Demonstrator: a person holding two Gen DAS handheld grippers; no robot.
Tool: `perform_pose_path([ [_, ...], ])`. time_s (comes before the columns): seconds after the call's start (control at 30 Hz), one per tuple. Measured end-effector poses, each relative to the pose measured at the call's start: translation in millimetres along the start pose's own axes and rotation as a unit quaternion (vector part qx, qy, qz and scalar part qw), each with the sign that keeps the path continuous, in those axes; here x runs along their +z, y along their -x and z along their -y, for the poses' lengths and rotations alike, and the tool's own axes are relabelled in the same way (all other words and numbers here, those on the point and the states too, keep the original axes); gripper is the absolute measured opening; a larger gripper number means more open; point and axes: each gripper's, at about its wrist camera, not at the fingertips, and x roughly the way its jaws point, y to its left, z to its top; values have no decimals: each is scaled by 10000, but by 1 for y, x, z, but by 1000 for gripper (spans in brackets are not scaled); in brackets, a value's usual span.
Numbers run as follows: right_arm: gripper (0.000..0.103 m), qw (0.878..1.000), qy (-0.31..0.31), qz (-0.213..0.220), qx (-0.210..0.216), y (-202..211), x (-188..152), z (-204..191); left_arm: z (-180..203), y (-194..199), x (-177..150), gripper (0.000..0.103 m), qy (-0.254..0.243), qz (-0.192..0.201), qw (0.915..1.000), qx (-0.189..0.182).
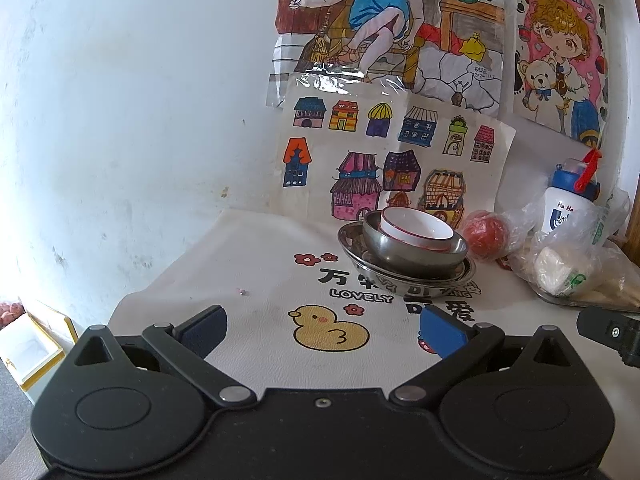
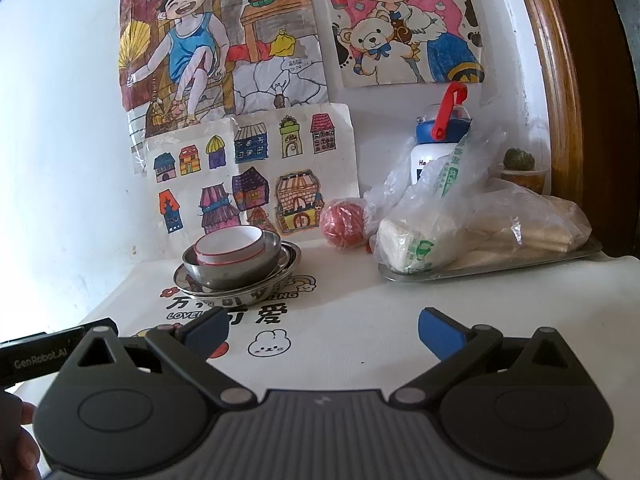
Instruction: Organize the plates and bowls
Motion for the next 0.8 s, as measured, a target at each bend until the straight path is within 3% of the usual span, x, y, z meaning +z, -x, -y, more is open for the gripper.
perform_pose_path([
  [0.8,103,10000,-35,-17,-18,1,-3,-2,0,2,1,102,4,10,10000,-19],
])
